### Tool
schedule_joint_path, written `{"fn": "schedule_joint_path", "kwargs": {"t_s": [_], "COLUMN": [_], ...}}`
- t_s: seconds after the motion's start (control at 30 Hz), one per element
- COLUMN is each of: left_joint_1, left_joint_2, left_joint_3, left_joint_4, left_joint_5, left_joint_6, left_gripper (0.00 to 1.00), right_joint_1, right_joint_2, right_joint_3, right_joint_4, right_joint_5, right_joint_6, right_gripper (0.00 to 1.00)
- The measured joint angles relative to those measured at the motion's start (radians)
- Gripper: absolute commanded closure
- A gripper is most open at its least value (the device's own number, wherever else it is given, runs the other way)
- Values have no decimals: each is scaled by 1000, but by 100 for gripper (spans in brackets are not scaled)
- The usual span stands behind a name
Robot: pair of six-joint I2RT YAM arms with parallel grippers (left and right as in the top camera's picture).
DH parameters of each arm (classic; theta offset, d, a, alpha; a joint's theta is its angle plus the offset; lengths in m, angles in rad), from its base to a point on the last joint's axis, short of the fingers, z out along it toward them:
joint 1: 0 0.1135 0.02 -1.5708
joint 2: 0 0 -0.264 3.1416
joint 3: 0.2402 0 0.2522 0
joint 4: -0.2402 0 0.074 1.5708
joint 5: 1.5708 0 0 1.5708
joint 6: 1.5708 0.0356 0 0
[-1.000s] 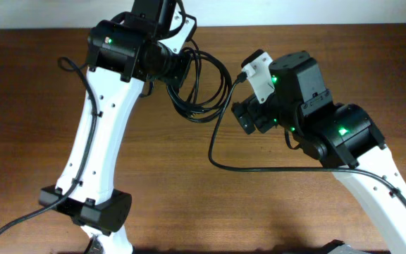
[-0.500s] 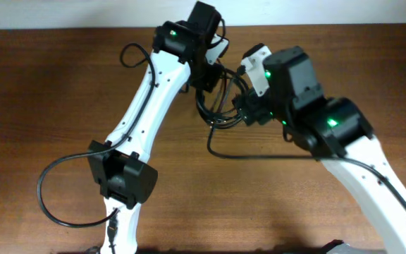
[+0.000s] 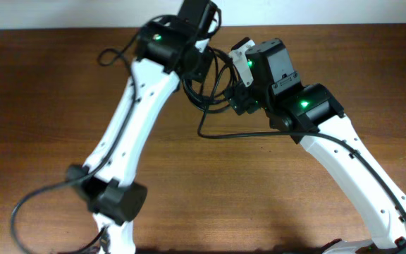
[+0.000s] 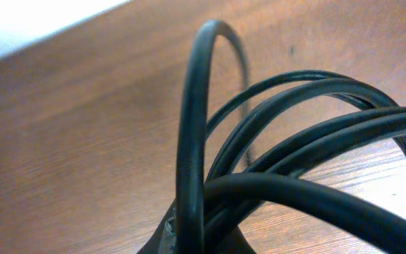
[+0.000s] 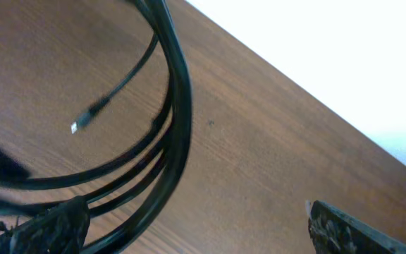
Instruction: Untangle cables
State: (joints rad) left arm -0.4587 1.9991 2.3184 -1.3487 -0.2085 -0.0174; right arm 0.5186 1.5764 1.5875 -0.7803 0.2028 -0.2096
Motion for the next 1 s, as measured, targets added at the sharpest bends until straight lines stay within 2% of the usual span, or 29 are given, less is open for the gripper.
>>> {"fn": "schedule_joint_path", "kwargs": {"t_s": [0.17,0.3,0.33,0.37,0.4,0.43,0.47,0.57,0.83,1.0], "left_joint_1": [0,0,0,0,0,0,0,0,1,6], "left_joint_2": [-111,-122,-122,-122,-122,-122,-122,-122,-122,-122], "left_joint_3": [0,0,0,0,0,0,0,0,0,0], "left_joint_4": [-5,-27,-31,-34,-34,-34,-35,-35,-42,-57], "left_joint_5": [-36,-52,-55,-56,-58,-59,-59,-59,-70,-20], "left_joint_6": [-3,-4,-4,-4,-4,-4,-4,-4,-6,-6], "left_gripper": [100,100,100,100,100,100,100,100,100,100], "right_joint_1": [-22,-25,-26,-26,-26,-26,-26,-26,-44,-147], "right_joint_2": [8,14,14,14,14,14,14,14,14,14], "right_joint_3": [0,0,0,0,0,0,0,0,0,5], "right_joint_4": [8,26,30,31,31,32,33,34,35,35], "right_joint_5": [0,-1,0,0,-1,-1,-1,3,4,-144], "right_joint_6": [0,0,0,0,1,-2,-1,1,4,6], "right_gripper": [2,0,6,36,71,79,79,96,96,96]}}
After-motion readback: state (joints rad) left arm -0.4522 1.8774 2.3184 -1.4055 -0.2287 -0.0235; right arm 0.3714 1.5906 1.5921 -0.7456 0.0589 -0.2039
